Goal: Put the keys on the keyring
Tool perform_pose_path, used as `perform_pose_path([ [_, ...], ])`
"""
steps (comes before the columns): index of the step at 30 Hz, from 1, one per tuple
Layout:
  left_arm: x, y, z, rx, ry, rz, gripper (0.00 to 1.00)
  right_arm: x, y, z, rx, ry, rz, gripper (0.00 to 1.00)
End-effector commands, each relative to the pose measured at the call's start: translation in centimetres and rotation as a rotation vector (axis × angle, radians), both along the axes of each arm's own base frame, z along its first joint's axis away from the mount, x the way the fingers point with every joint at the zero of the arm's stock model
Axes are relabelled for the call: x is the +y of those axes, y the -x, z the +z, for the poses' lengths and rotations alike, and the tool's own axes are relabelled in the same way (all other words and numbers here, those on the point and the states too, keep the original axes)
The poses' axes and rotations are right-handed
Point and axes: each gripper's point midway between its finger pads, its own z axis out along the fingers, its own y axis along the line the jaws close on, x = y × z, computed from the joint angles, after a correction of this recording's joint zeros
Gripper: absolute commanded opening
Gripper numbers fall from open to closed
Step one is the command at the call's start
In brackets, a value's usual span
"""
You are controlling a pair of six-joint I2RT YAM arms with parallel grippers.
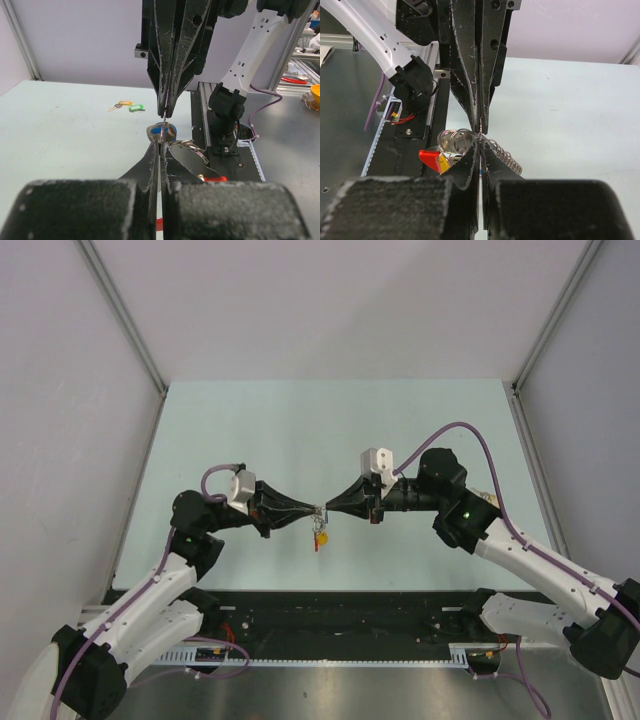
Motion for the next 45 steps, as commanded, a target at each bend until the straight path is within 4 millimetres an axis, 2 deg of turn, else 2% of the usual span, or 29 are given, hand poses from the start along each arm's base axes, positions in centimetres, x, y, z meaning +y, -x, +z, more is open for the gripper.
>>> perform_pose_path([
  [1, 0.17, 0.5, 1.5, -0.079, 0.035, -0.003, 0.0, 0.34, 0.05, 1.01, -0.012, -0.036, 0.01, 0.0],
  [13, 0.2, 0.42, 1.38, -0.077, 0.036, 0.001, 0.0, -0.07, -0.11, 1.6, -0.021, -0.047, -0.021, 0.0],
  [25, 0.25, 0.39, 1.53, -0.083, 0.041, 0.007, 0.0, -0.06, -0.48, 1.05, -0.011, -0.031, -0.036, 0.0],
  [45, 0.24, 0.28, 1.52, -0.082, 0.044, 0.011, 0.0, 0.17, 0.15, 1.23, -0.006, -0.039, 0.002, 0.0],
])
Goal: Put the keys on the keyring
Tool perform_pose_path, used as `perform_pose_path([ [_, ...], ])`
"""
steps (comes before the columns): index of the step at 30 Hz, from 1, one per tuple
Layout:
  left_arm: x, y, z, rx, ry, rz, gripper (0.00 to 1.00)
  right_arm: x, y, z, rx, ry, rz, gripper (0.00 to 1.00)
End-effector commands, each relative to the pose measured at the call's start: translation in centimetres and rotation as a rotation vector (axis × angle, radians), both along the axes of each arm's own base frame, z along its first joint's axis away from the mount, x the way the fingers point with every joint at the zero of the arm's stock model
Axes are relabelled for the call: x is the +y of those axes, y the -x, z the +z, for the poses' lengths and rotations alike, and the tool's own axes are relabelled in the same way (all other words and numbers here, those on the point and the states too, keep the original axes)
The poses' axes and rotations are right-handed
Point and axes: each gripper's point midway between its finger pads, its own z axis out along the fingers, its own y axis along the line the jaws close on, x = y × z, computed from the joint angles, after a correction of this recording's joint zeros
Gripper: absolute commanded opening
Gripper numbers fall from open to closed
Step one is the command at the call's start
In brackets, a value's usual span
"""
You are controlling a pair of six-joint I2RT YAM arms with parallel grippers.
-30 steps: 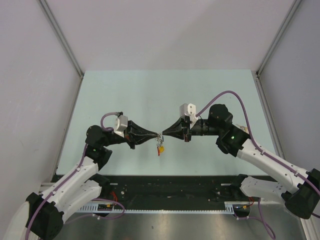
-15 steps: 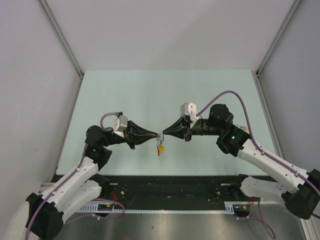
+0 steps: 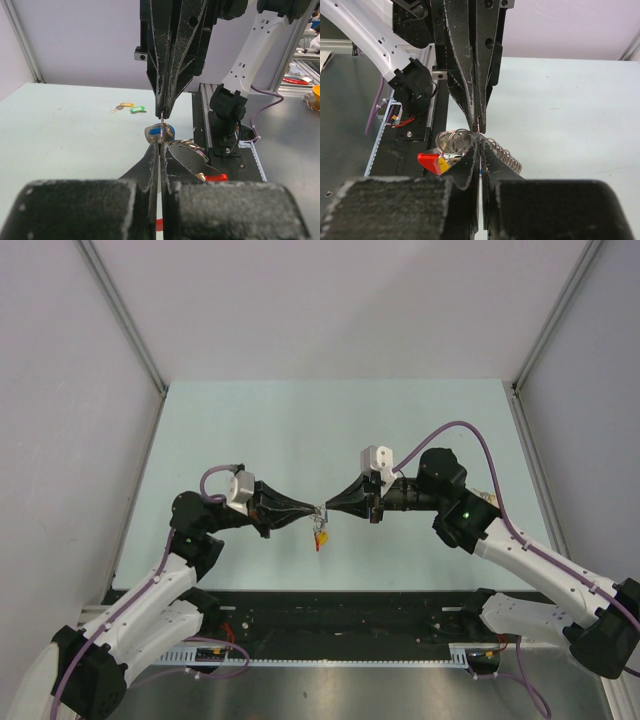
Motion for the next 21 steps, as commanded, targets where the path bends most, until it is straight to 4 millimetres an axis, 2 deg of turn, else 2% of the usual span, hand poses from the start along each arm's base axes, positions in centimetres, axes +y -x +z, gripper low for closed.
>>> perform_pose_path([
  [1, 0.16, 0.29, 1.41, -0.074, 0.038, 0.006, 0.0, 0.06, 0.3, 1.22, -0.028, -0.036, 0.016, 0.0],
  [21, 0.04, 0.6, 1.26, -0.073, 0.033, -0.012, 0.0, 0.65, 0.8, 1.36, -0.01, -0.048, 0.044, 0.0],
])
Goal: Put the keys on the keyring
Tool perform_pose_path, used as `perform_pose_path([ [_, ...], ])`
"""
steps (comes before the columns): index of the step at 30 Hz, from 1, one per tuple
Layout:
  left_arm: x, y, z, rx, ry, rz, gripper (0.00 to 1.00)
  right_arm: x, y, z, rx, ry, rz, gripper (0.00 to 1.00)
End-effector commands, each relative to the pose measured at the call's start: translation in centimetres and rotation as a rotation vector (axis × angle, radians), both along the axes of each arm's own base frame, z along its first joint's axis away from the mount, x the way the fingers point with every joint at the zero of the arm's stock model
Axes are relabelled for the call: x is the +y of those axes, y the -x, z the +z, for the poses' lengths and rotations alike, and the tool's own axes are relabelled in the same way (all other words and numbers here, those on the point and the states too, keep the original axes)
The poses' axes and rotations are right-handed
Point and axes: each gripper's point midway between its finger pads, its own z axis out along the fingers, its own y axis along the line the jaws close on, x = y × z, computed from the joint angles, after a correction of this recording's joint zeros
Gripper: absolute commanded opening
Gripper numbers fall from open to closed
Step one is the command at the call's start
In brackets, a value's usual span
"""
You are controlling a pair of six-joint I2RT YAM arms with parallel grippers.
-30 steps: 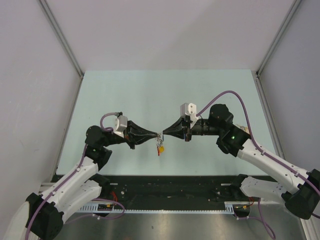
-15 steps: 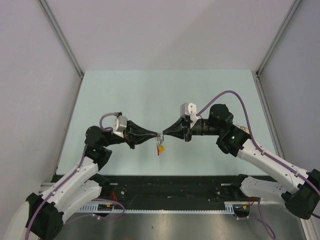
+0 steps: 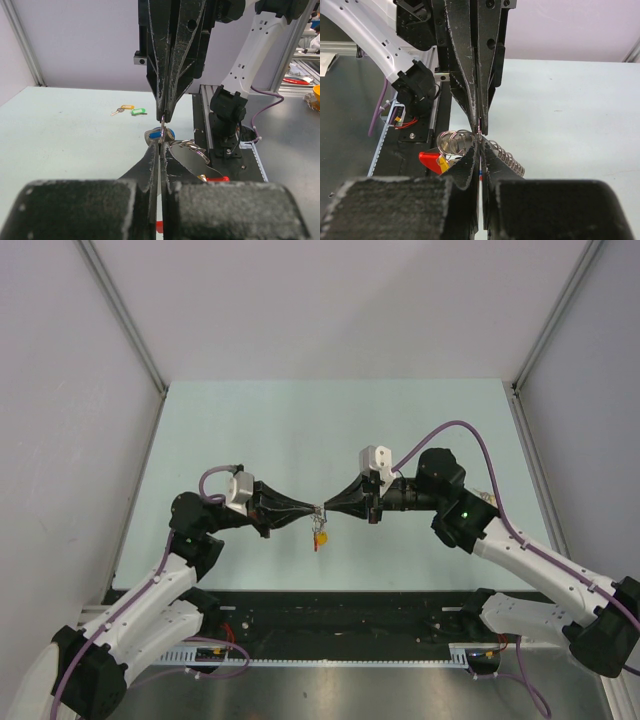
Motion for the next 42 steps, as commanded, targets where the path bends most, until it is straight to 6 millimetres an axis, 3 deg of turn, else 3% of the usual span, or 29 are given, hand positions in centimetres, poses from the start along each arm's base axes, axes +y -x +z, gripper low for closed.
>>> perform_pose_path([
  [1, 0.1, 0.4, 1.1, -0.059, 0.027, -0.005, 0.0, 0.4, 0.5, 1.2, -0.017, -0.041, 0.029, 0.0],
  [21, 0.3, 0.1, 1.2, -0.083, 0.032, 0.036, 0.0, -0.7, 0.3, 1.5, -0.011, -0.034, -0.02, 0.0],
  [42, 0.2, 0.6, 1.2, -0.084, 0.033, 0.006, 0.0, -0.1, -0.3, 1.1, 0.006, -0.032, -0.026, 0.0],
])
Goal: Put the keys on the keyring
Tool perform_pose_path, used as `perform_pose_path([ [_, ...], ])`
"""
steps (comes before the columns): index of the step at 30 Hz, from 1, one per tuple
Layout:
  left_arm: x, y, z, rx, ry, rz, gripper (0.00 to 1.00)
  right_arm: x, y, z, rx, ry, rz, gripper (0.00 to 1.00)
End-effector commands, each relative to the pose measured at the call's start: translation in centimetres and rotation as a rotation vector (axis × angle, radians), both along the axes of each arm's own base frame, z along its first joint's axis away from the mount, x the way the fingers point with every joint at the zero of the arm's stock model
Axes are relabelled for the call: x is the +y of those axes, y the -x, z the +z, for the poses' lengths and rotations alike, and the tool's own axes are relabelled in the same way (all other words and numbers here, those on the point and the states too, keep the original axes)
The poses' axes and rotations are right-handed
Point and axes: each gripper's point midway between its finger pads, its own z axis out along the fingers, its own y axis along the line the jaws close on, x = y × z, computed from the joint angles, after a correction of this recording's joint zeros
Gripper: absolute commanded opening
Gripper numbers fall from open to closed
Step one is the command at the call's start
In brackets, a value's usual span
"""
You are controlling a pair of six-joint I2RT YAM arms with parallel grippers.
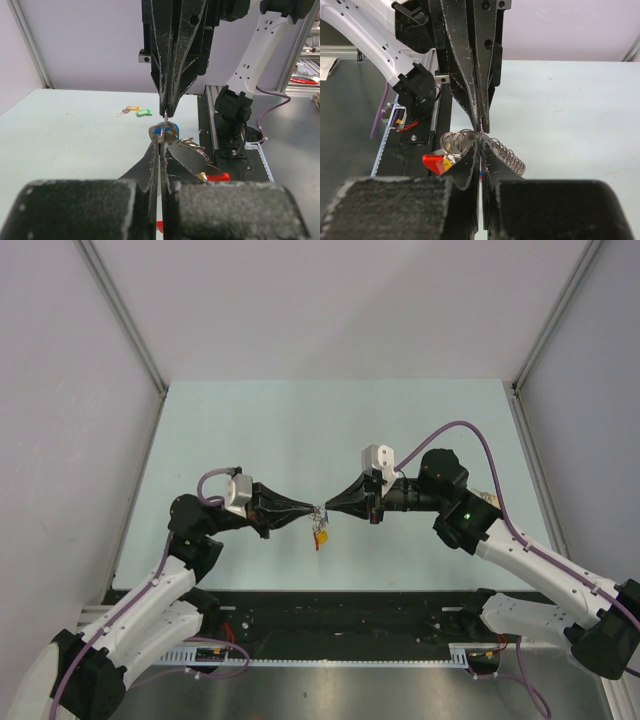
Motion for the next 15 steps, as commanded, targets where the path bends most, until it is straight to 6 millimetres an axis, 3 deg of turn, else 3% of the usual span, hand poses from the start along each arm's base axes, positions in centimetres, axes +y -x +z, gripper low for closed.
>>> perform_pose_path([
  [1, 0.05, 0.57, 1.16, -0.064, 0.028, -0.016, 0.0, 0.09, -0.4, 0.81, -0.008, -0.026, -0.015, 0.0],
  [15, 0.05, 0.71, 1.11, -0.062, 0.026, -0.022, 0.0, 0.19, -0.53, 0.71, -0.001, -0.026, -0.018, 0.0],
])
